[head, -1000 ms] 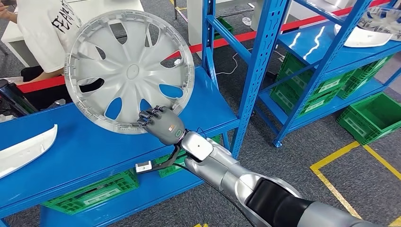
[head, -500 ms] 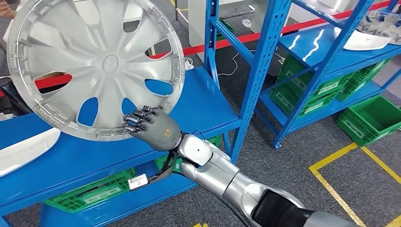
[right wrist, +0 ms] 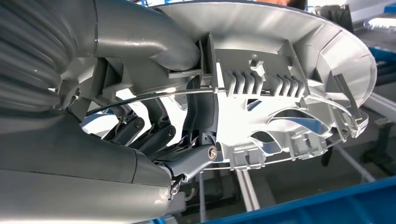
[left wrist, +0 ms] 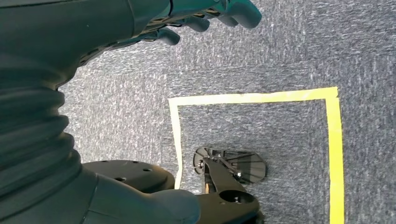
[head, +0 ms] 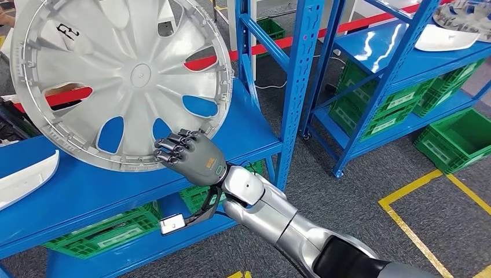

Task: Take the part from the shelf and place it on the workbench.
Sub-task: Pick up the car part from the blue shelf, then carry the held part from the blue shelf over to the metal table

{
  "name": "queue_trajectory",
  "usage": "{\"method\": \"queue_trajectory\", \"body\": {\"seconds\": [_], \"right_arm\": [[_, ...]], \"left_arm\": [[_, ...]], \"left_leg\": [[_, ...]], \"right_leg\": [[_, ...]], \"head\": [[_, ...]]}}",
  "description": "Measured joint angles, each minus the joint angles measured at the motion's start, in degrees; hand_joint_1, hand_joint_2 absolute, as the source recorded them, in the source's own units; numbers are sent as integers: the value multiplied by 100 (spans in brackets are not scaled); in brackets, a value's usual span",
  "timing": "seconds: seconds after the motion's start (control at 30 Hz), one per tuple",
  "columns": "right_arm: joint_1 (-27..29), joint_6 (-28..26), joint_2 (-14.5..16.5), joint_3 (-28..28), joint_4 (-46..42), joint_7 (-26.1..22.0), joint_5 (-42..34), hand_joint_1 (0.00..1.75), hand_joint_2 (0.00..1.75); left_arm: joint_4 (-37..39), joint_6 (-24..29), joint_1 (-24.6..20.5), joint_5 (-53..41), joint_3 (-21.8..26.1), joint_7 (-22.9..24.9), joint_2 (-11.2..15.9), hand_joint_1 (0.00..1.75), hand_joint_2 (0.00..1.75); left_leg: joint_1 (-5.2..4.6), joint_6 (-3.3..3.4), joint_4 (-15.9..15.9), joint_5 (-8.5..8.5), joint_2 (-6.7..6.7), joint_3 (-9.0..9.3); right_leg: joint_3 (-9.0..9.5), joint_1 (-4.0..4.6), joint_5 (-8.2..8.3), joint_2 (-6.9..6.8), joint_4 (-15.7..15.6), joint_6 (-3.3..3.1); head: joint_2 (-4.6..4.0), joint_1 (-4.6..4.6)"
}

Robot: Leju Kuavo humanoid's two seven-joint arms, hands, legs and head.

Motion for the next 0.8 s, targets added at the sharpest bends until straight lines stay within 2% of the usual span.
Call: {"method": "queue_trajectory", "body": {"seconds": [0.07,0.1,0.13,0.17,0.27,0.3,0.37,0.43,0.47,0.5,0.57,0.6,0.63,0.67,0.7,0.73,0.77,0.8], "right_arm": [[9,-2,0,7,-15,-26,-40,175,175],[17,-3,-1,15,-17,-49,-64,175,175],[25,-4,-1,29,-18,-75,-89,175,175],[31,-4,-2,48,-19,-96,-113,175,175],[37,-3,-1,108,-60,-151,-177,175,175],[39,-1,-1,126,-82,-170,-196,175,175],[43,13,-2,165,-121,-198,-236,175,175],[42,36,-5,206,-140,-215,-272,175,175],[39,46,-8,227,-146,-224,-292,175,175],[35,58,-10,248,-151,-238,-316,175,175],[30,82,-10,294,-158,-271,-362,175,175],[30,96,-11,315,-160,-282,-376,175,175],[31,106,-13,334,-160,-290,-385,175,175],[31,113,-14,351,-160,-291,-391,175,175],[30,116,-15,366,-160,-290,-394,175,175],[26,116,-15,380,-161,-290,-396,175,175],[21,116,-14,395,-164,-291,-397,175,175],[19,117,-12,407,-168,-291,-398,175,175]], "left_arm": [[0,-9,-1,-5,6,1,11,0,175],[0,-13,-1,-8,7,1,18,0,175],[0,-15,0,-10,9,-1,24,0,175],[-1,-17,-1,-13,10,-3,28,0,175],[-7,-31,-22,-25,11,-18,57,0,175],[-9,-36,-28,-28,11,-22,67,0,175],[-10,-41,-28,-37,13,-22,78,0,175],[-9,-39,-22,-46,15,-19,82,0,175],[-10,-37,-22,-50,15,-20,84,0,175],[-10,-35,-22,-54,16,-20,84,0,175],[-12,-29,-18,-61,16,-17,83,0,175],[-11,-27,-12,-62,17,-14,83,0,175],[-11,-24,-8,-63,17,-11,84,0,175],[-11,-22,-8,-63,18,-8,84,0,175],[-11,-20,-8,-64,18,-7,84,0,175],[-11,-20,-9,-64,18,-6,83,0,175],[-11,-19,-9,-65,18,-5,82,0,175],[-11,-16,-9,-66,19,-3,81,0,175]], "left_leg": [[-9,1,709,-429,-1,-267],[-14,8,993,-547,-1,-355],[-21,24,1101,-559,-1,-358],[-32,52,1005,-477,-1,-261],[-101,169,-73,-104,1,415],[-130,192,-332,-36,0,550],[-175,221,-438,31,-4,562],[-163,307,-483,135,9,489],[-149,358,-506,207,20,443],[-134,400,-525,288,30,382],[-136,442,-520,422,39,226],[-140,443,-510,484,41,139],[-143,441,-495,542,43,50],[-144,434,-474,595,44,-37],[-144,422,-450,638,44,-115],[-143,407,-422,674,44,-180],[-150,382,-394,707,42,-236],[-154,351,-376,737,41,-268]], "right_leg": [[-79,28,65,-6,-5,-54],[-126,47,101,-7,-3,-66],[-173,65,138,-7,-2,-72],[-218,81,178,-5,-2,-72],[-326,104,309,-2,-7,-28],[-339,103,353,-5,-16,4],[-339,92,448,-16,-58,84],[-369,87,484,-18,-82,155],[-416,88,368,-17,-8,179],[-489,89,146,-15,177,196],[-666,89,-432,-16,858,220],[-721,90,-610,-15,1206,232],[-708,90,-655,-15,1424,239],[-602,90,-594,-16,1454,239],[-391,90,-469,-17,1261,231],[-101,91,-365,-19,915,216],[199,101,-355,-22,505,191],[416,117,-367,-23,191,159]], "head": [[0,-1],[0,1],[0,1],[0,2],[0,6],[0,4],[0,5],[0,2],[0,2],[0,6],[0,15],[0,17],[0,16],[0,17],[0,18],[0,19],[0,20],[0,20]]}}
